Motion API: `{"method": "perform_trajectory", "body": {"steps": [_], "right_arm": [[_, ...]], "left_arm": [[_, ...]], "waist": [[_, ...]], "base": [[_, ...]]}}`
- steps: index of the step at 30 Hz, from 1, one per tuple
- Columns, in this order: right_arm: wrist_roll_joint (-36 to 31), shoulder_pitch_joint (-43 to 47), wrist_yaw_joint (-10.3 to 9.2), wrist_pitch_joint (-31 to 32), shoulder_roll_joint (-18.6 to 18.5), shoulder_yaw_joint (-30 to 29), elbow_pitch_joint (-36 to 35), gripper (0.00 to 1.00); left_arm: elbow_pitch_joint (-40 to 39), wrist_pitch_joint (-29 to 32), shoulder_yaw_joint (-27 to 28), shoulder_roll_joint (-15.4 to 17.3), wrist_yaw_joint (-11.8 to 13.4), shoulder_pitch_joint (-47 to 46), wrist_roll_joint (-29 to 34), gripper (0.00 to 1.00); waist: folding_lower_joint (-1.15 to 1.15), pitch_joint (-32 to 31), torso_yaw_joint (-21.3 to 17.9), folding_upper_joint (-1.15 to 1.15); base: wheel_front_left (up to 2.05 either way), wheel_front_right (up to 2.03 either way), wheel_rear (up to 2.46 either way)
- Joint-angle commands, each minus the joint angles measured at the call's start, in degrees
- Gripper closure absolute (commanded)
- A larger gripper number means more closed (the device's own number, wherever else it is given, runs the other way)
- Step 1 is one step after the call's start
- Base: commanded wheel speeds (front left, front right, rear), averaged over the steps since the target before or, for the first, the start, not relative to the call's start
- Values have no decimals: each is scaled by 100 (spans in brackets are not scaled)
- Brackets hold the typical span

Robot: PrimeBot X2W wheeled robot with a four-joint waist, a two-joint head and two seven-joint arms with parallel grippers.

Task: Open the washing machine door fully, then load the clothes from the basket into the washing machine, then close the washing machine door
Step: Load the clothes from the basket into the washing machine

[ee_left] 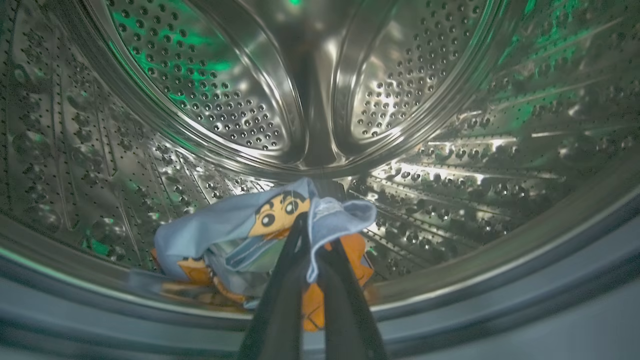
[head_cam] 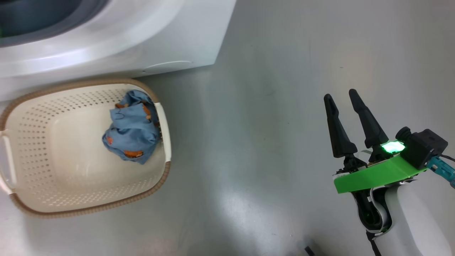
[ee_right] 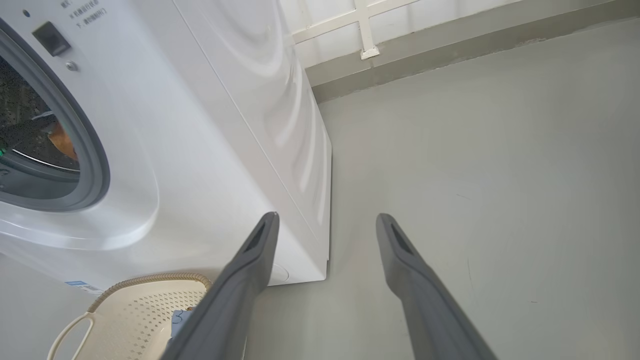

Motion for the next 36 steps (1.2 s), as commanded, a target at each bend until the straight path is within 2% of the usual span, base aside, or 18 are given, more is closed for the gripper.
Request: {"method": "perform_trajectory", "body": {"steps": [1,7,15,21,22,24,25,26,36], "right_arm": [[36,52,17,-27,6,132,-130,0],[43,58,17,-27,16,165,-140,0],[61,51,17,-27,43,292,-90,0],[71,55,17,-27,54,293,-89,0],[72,55,17,-27,58,291,-86,0],[76,55,17,-27,65,286,-82,0],[78,55,17,-27,67,279,-82,0],[80,54,17,-27,69,272,-84,0],[62,37,17,-27,62,194,-103,0]], "left_arm": [[-45,-66,182,348,28,-228,-6,100],[-108,-91,442,307,157,-392,233,100],[806,-75,335,62,94,-430,373,100],[1253,52,99,35,18,-635,422,100],[1296,101,76,34,11,-655,407,89],[1353,170,2,50,2,-690,414,47],[1376,184,-3,50,-1,-706,386,13],[1394,197,-11,48,-3,-723,362,0],[1285,99,-188,-26,-10,-733,63,0]], "waist": [[0,51,-84,0],[0,122,-215,0],[0,115,-335,0],[0,114,-378,0],[0,112,-382,0],[0,111,-381,0],[0,109,-376,0],[0,111,-370,0],[0,101,-246,0]], "base": [[0,0,0],[0,0,0],[0,0,0],[0,0,0],[0,0,0],[0,0,0],[0,0,0],[0,0,0],[0,0,0]]}}
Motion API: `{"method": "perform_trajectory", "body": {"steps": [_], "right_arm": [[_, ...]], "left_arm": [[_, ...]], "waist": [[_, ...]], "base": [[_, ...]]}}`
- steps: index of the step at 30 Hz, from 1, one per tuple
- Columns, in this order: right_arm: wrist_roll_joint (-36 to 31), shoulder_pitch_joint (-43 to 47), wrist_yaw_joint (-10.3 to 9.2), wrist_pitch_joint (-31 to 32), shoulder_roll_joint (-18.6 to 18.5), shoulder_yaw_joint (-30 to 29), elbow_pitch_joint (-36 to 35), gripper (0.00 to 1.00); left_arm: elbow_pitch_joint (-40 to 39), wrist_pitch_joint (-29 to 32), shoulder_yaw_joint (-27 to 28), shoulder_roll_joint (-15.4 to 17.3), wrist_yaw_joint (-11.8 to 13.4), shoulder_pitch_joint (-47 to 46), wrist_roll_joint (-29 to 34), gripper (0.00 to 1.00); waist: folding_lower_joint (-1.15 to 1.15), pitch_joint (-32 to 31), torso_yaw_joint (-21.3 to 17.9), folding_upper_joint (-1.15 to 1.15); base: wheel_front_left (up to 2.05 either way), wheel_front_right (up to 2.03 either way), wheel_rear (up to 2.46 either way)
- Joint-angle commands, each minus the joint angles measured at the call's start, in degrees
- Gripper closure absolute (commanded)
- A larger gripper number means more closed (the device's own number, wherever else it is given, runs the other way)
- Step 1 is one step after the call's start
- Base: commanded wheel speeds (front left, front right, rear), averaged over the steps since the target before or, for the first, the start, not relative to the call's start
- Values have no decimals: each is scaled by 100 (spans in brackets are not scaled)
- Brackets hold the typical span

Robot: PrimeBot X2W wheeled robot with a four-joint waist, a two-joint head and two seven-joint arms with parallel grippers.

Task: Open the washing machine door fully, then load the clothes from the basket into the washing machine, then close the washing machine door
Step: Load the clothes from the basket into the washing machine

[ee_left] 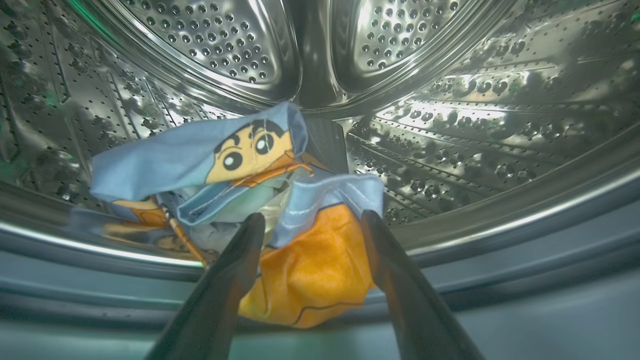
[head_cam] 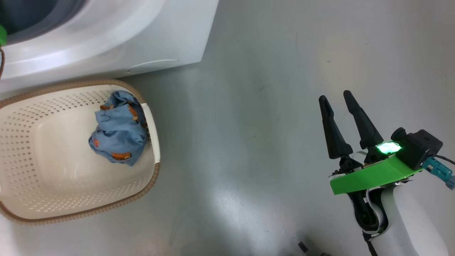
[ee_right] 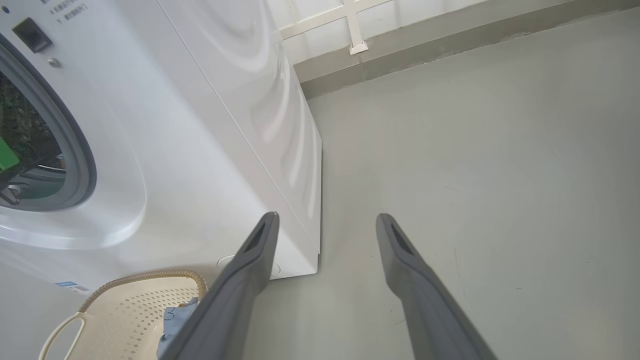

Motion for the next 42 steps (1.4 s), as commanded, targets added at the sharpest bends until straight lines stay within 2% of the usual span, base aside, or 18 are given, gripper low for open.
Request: {"method": "perform_trajectory", "body": {"steps": [1,12,18,22,29,42], "right_arm": [[10,43,17,-27,0,90,-122,0],[-18,96,17,-27,-66,32,-115,0],[-31,212,17,-27,-132,-27,-70,0],[-30,321,17,-27,-201,-79,-25,0],[-34,510,17,-27,-322,-140,13,0],[-9,1024,17,-27,-541,-199,138,0]], "left_arm": [[-141,-51,9,242,-14,-66,-37,0],[-571,-209,-218,251,-15,308,-505,0],[-1247,-227,1,288,-15,877,-607,0],[-1791,-228,378,225,-13,1532,-348,0],[-2586,-228,1059,-74,4,2602,174,0],[-4108,-229,2171,-758,-8,4682,1229,0]], "waist": [[0,-12,24,0],[0,-156,228,0],[0,-381,377,0],[0,-590,480,0],[0,-922,635,0],[0,-1779,872,0]], "base": [[0,0,0],[0,0,0],[0,0,0],[0,0,0],[0,0,0],[0,0,0]]}}
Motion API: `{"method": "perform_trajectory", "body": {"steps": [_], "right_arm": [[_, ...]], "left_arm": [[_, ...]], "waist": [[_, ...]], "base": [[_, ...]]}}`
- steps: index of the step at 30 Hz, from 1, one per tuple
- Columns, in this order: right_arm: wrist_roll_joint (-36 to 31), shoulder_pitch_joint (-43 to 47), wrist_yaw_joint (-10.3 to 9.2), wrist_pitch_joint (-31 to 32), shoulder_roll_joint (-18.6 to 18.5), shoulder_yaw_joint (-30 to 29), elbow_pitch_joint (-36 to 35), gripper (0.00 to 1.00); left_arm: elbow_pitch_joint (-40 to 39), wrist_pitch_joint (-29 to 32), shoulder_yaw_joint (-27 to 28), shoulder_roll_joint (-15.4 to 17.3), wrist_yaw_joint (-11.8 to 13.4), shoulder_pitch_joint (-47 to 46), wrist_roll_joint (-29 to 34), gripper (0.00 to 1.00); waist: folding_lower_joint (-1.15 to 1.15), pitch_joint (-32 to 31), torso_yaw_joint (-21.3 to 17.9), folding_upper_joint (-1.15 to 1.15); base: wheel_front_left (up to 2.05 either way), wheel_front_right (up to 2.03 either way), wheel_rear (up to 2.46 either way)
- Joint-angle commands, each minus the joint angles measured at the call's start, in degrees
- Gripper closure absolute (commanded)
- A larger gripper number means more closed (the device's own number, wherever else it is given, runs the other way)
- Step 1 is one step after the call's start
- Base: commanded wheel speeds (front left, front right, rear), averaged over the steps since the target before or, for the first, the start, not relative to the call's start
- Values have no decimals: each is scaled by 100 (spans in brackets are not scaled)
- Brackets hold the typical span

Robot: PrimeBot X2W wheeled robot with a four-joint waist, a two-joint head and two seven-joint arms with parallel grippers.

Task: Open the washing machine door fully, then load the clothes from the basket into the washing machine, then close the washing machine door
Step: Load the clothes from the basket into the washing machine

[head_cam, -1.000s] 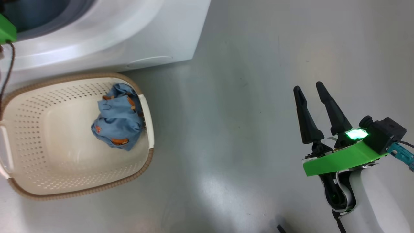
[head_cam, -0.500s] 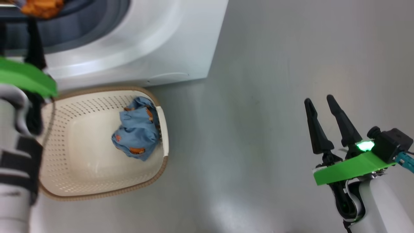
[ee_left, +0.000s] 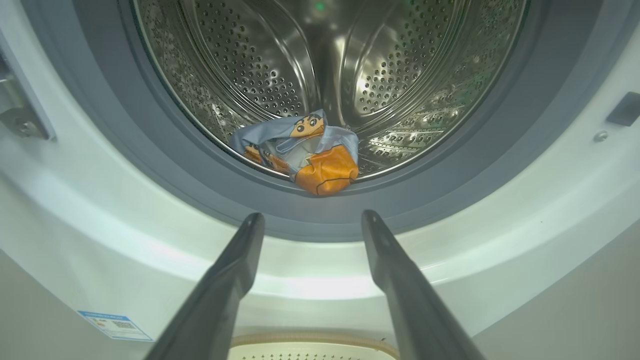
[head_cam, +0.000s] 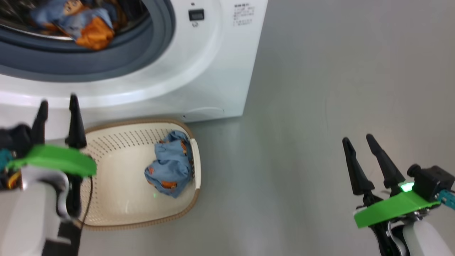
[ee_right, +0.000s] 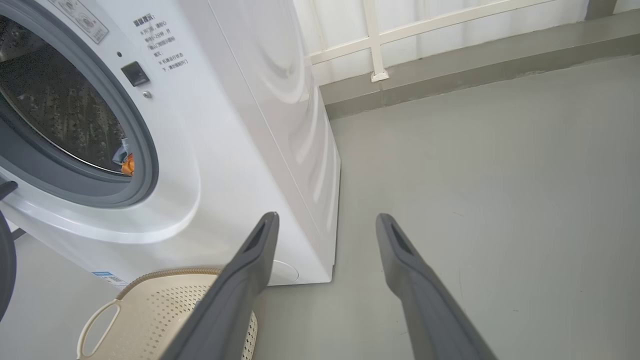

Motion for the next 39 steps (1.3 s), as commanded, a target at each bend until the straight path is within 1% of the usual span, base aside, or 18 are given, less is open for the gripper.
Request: {"method": "perform_trajectory", "body": {"steps": [1,7,14,26,31,39], "right_arm": [[6,176,17,-27,-82,86,-102,0],[40,472,17,-27,-161,87,-64,0],[91,848,17,-27,-278,65,-61,0],[133,1431,17,-27,-366,-99,-167,0],[128,1514,17,-27,-346,-151,-183,0],[117,1504,17,-27,-320,-124,-194,0]], "left_arm": [[-234,-35,235,150,-9,212,96,0],[-711,-36,489,-11,-13,1085,341,0],[-1208,-36,628,-136,-14,2000,412,0],[-2123,-36,892,-291,-15,3299,484,0],[-2377,-36,973,-328,-15,3611,480,0],[-2413,-36,923,-383,-15,3681,471,0]], "waist": [[0,-316,111,0],[0,-757,158,0],[0,-1194,210,0],[0,-1610,210,0],[0,-1655,184,0],[0,-1674,139,0]], "base": [[0,0,0],[0,0,0],[0,0,0],[0,0,0],[0,0,0],[0,0,0]]}}
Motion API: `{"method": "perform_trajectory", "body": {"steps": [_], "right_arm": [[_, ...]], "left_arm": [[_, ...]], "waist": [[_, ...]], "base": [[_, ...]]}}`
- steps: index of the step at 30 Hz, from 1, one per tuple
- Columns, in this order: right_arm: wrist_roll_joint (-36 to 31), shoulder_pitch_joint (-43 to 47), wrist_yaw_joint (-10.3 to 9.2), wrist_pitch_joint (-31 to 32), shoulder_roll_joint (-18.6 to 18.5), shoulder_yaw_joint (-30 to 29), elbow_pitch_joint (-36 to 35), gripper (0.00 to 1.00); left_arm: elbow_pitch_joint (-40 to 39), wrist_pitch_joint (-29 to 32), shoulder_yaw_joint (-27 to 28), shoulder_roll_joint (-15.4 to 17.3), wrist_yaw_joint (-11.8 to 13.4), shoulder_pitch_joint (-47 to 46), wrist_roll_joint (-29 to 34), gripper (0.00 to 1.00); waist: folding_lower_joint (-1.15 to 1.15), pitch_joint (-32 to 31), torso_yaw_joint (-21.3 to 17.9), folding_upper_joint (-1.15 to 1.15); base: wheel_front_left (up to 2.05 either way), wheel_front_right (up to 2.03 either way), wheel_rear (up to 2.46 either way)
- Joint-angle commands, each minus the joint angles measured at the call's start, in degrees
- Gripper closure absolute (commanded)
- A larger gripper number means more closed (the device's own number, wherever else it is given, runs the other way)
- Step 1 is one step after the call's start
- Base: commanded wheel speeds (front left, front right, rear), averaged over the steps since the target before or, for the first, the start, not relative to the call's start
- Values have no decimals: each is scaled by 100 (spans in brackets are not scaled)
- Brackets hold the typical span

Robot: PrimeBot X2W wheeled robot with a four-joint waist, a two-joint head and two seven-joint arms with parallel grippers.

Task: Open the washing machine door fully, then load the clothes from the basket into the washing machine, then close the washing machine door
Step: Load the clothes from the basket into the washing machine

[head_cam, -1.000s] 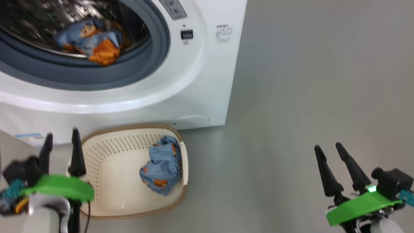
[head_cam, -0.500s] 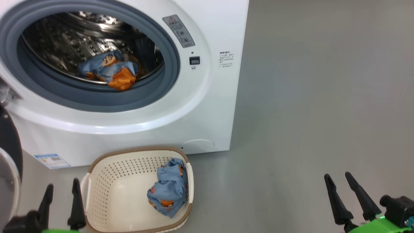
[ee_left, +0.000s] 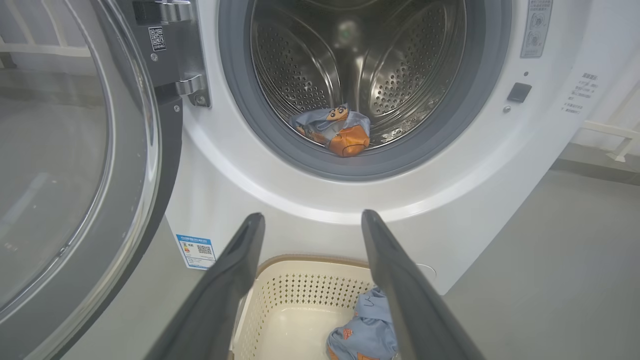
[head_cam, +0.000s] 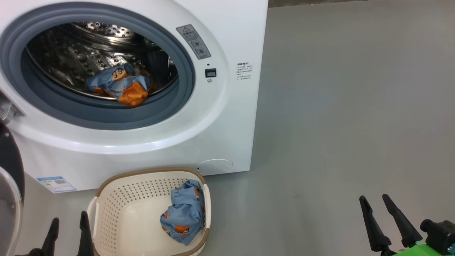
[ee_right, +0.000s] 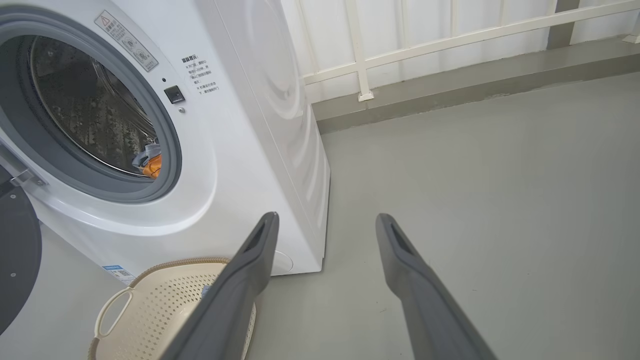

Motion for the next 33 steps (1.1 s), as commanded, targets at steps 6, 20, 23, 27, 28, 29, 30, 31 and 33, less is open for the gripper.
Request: {"method": "perform_trajectory", "body": {"steps": [6,20,23,27,28,29,30,31,33], "right_arm": [[38,-72,17,-27,-86,116,-178,0],[-38,-505,17,-27,146,213,-260,0],[-63,-659,17,-27,212,232,-289,0],[-93,-907,17,-27,291,238,-337,0],[-98,-971,17,-27,309,241,-346,0],[-103,-1033,17,-27,324,244,-356,0],[-108,-1091,17,-27,339,247,-364,0],[-112,-1147,17,-27,351,251,-371,0],[-121,-1249,17,-27,377,268,-379,0]], "left_arm": [[-127,-37,116,80,-14,-151,55,0],[740,-37,-391,-41,-14,-630,-86,0],[1073,-37,-517,-24,-14,-904,-136,0],[1560,-37,-701,48,-14,-1379,-189,0],[1671,-37,-738,65,-14,-1504,-206,0],[1799,-37,-801,87,-14,-1627,-222,0],[1944,-37,-876,115,-14,-1748,-234,0],[2075,-37,-943,139,-14,-1872,-254,0],[2361,-37,-1114,198,-14,-2106,-289,0]], "waist": [[0,101,-14,0],[0,656,-128,0],[0,866,-150,0],[0,1210,-166,0],[0,1293,-174,0],[0,1376,-179,0],[0,1458,-186,0],[0,1539,-193,0],[0,1686,-212,0]], "base": [[0,0,0],[0,0,0],[0,0,0],[0,0,0],[0,0,0],[0,0,0],[0,0,0],[0,0,0],[0,0,0]]}}
